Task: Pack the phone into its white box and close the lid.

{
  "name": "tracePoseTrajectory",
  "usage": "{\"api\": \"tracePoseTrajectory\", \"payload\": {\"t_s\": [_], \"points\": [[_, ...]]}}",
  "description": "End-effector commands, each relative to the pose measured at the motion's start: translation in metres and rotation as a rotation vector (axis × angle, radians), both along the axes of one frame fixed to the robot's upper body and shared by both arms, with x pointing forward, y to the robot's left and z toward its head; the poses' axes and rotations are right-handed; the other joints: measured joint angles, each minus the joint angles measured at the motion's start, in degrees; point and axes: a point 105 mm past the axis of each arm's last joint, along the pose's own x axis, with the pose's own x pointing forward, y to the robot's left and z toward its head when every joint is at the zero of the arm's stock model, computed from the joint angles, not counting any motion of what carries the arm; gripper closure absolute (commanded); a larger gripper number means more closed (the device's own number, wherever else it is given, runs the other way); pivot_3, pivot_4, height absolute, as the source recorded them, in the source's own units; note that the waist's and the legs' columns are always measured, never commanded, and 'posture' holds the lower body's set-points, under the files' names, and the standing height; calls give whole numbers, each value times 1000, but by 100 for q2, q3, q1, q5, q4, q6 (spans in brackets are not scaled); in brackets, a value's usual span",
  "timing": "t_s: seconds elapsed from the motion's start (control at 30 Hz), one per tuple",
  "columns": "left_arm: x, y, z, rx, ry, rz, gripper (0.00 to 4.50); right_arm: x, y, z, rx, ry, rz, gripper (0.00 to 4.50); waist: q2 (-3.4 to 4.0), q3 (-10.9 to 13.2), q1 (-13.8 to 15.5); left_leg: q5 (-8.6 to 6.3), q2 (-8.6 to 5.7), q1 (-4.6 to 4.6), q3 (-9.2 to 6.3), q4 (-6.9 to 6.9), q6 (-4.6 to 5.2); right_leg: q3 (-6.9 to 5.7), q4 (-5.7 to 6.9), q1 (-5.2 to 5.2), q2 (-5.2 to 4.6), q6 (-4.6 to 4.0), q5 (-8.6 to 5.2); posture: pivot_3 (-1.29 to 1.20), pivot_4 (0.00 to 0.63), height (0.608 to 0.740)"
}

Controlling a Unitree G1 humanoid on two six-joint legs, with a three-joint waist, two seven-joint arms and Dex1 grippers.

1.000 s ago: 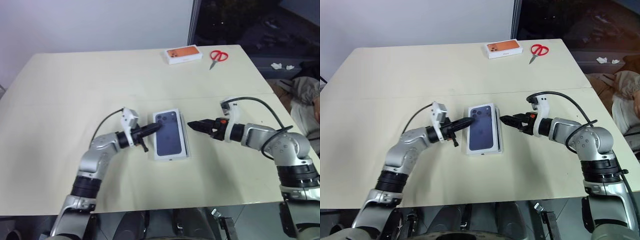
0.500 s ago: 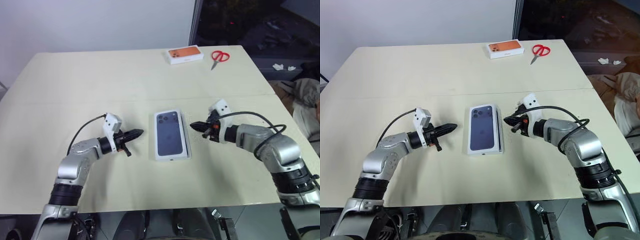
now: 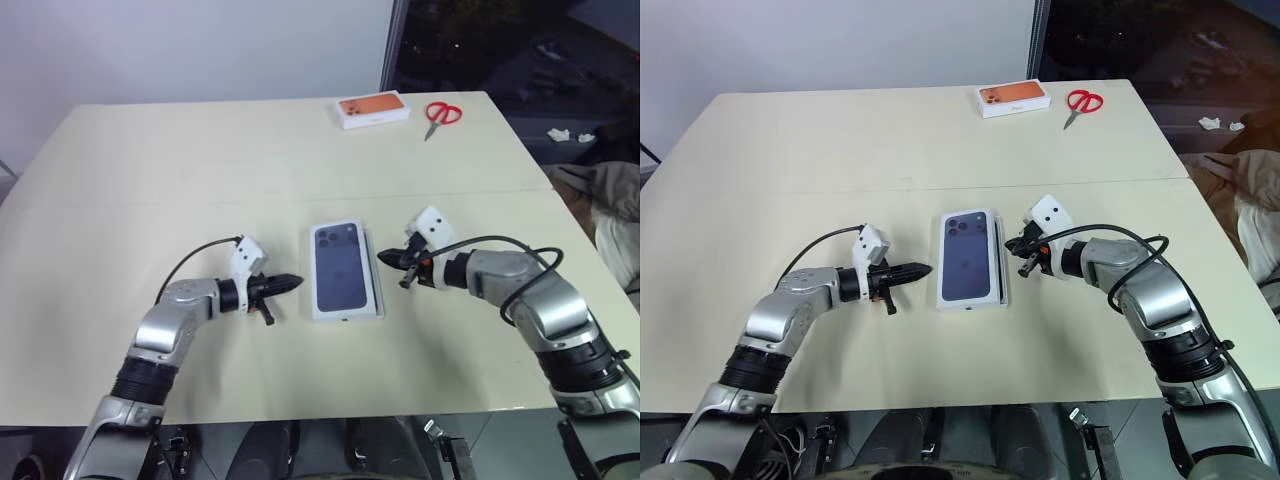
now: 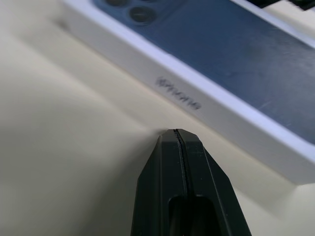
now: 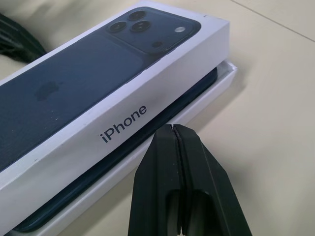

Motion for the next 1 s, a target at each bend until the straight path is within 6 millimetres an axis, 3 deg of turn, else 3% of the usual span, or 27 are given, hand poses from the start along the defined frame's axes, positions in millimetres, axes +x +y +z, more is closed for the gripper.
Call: {"api": "tracePoseTrajectory", "payload": {"t_s": [0.03, 0.27, 0.67, 1.0], "points": [[3, -13, 0, -23, 19, -29, 4500, -2, 8, 15, 1, -55, 34, 4477, 0, 0, 35, 0, 0, 0, 0, 0, 0, 0, 0, 0, 0, 0, 0, 0, 150, 740], [5, -24, 7, -48, 4, -69, 4500, -8, 10, 11, -31, -50, 53, 4477, 0, 0, 50, 0, -1, 0, 0, 1, 0, 0, 0, 0, 0, 0, 0, 0, 150, 740], [6, -28, 48, -174, -40, -67, 4500, -8, 11, 8, -31, -42, 51, 4477, -1, 0, 44, 0, -1, -1, 0, 1, -1, 0, 0, 0, 0, 0, 0, 0, 150, 740], [1, -20, 22, -83, -23, -52, 4500, -9, 6, 3, -54, -35, 47, 4477, -1, 0, 42, 1, 0, 0, 0, 1, -1, 0, 1, 0, 1, 0, 0, 0, 150, 740]]}}
